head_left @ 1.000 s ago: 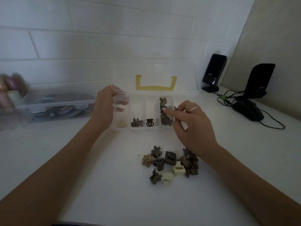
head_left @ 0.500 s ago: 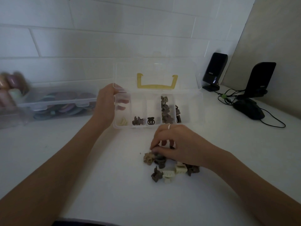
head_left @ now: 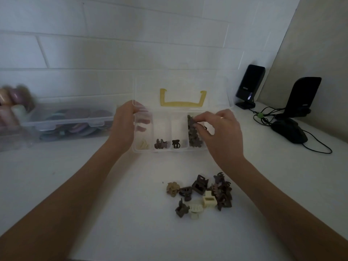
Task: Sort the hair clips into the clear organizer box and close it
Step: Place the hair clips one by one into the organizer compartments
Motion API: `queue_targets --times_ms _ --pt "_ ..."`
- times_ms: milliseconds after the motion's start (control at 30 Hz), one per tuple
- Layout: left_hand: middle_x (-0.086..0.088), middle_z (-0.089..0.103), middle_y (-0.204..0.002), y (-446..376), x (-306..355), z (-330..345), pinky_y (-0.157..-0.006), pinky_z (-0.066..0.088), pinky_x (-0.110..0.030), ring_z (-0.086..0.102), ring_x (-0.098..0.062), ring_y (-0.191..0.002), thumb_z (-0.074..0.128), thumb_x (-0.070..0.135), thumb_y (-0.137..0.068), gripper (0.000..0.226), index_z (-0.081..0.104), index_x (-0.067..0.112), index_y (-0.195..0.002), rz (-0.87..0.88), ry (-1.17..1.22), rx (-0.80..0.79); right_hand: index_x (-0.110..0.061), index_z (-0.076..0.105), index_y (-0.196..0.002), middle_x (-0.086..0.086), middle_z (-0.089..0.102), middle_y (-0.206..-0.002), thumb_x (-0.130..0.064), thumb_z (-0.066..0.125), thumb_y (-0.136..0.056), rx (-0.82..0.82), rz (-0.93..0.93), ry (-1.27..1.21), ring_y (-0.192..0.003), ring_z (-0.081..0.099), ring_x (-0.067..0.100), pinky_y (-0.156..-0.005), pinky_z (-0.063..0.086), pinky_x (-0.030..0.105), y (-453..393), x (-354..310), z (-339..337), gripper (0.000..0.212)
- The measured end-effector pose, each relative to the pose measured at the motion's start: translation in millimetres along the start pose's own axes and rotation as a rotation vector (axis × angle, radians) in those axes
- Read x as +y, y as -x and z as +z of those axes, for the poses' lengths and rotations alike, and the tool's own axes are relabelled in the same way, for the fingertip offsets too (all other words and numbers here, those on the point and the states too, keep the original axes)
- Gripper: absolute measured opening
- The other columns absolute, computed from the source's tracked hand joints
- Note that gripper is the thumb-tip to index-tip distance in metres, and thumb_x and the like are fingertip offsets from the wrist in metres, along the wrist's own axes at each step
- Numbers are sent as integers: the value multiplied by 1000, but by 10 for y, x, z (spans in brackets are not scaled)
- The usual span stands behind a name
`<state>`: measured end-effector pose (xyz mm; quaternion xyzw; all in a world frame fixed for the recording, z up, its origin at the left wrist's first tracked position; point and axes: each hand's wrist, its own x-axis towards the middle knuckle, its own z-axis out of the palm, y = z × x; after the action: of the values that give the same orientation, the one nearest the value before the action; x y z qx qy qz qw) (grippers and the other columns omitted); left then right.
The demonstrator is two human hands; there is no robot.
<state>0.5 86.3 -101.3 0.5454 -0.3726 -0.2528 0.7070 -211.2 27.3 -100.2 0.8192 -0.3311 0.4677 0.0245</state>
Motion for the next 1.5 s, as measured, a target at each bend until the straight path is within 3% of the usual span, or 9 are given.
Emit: queue_targets --times_ms 200,367,600,733,900,1100,1267,1400,1500 --pt "-5 60 -68 2 -2 -17 -47 43 -23 58 -15 -52 41 20 -73 13 51 14 -70 5 7 -7 -21 72 -103 3 58 -108 -22 60 -88 -49 -86 46 -92 42 14 -78 43 34 92 174 -28 20" --pt "-7 58 -69 38 31 23 -46 43 -22 57 -12 -49 40 20 -71 12 50 13 -70 21 21 -24 -23 70 -109 -6 57 -102 -25 51 -89 -103 -86 -216 -91 43 6 -83 34 12 189 87 -270 27" --pt "3 64 -60 30 25 11 -50 43 -25 58 -13 -50 38 15 -81 18 52 15 -70 11 27 -22 -34 64 -115 -14 62 -107 -46 54 -87 -685 -242 -298 -101 50 2 -92 36 23 415 -398 -408 32" --pt "7 66 -61 60 42 22 -52 45 -25 59 -12 -54 32 12 -87 27 54 17 -71 22 48 -29 -29 64 -116 -9 61 -112 -38 55 -90 -796 -223 -231 -104 51 11 -92 41 35 520 -453 -331 29" --pt "8 65 -61 109 61 63 -55 44 -25 57 -10 -56 33 11 -86 25 53 17 -71 15 63 -9 -27 67 -108 -12 68 -96 -35 65 -83 -678 -117 -351 -86 57 3 -82 48 25 468 -456 -362 26" --pt "6 64 -61 99 67 95 -55 42 -26 56 -10 -52 32 12 -87 26 52 16 -71 -7 70 29 -22 59 -93 -12 67 -93 -23 69 -82 -32 52 -332 -87 58 9 -71 44 15 147 -303 -362 15" --pt "-2 64 -74 46 30 80 -57 43 -28 57 -13 -57 32 16 -91 27 54 16 -76 22 9 32 -20 63 -89 -2 73 -90 -28 61 -84 15 -65 -41 -89 55 17 -79 47 40 -13 -64 -69 10" --pt "-3 62 -76 24 25 87 -58 43 -29 55 -15 -60 31 17 -92 27 54 16 -78 22 -9 38 -17 68 -97 -2 67 -70 -26 61 -84 103 -174 78 -79 51 16 -75 37 30 79 18 -35 18" --pt "-3 60 -77 27 51 119 -58 42 -29 54 -15 -60 31 14 -91 25 53 15 -78 22 -14 20 -17 69 -97 -6 74 -91 -26 61 -83 98 -202 84 -91 46 14 -80 24 23 86 81 -51 19"
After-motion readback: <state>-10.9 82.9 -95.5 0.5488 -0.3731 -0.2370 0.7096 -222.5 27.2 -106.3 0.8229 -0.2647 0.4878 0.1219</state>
